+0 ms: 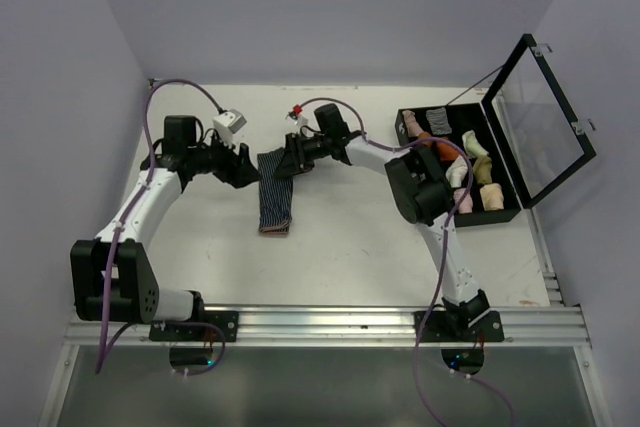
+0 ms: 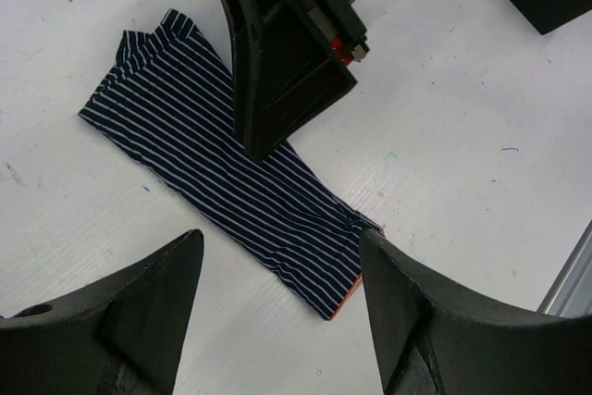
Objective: Roll the underwear
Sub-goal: Fold the underwear, then roll the underwear
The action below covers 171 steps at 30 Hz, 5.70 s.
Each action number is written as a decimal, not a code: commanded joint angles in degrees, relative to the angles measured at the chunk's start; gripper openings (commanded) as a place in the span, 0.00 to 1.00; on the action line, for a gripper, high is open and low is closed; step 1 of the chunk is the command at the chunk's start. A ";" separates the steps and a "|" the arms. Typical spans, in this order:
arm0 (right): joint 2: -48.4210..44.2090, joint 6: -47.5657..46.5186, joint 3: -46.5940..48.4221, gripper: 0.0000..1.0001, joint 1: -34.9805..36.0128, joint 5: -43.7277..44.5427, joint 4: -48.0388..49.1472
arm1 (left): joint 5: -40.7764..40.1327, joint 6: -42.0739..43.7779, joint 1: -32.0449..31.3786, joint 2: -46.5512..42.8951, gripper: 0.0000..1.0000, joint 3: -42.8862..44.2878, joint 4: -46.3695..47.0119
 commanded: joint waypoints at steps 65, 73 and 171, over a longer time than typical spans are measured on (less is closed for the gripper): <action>-14.61 17.36 -23.55 0.38 4.45 -3.90 16.24 | -11.05 49.47 -18.40 -14.82 0.64 -27.06 7.91; -7.50 9.89 -24.79 0.32 6.03 -3.20 8.86 | -13.25 54.04 -22.71 -11.93 0.65 -30.23 13.55; -21.03 -72.47 -27.78 0.00 17.82 15.11 -20.05 | 8.62 28.99 -5.50 34.52 0.05 11.70 -27.59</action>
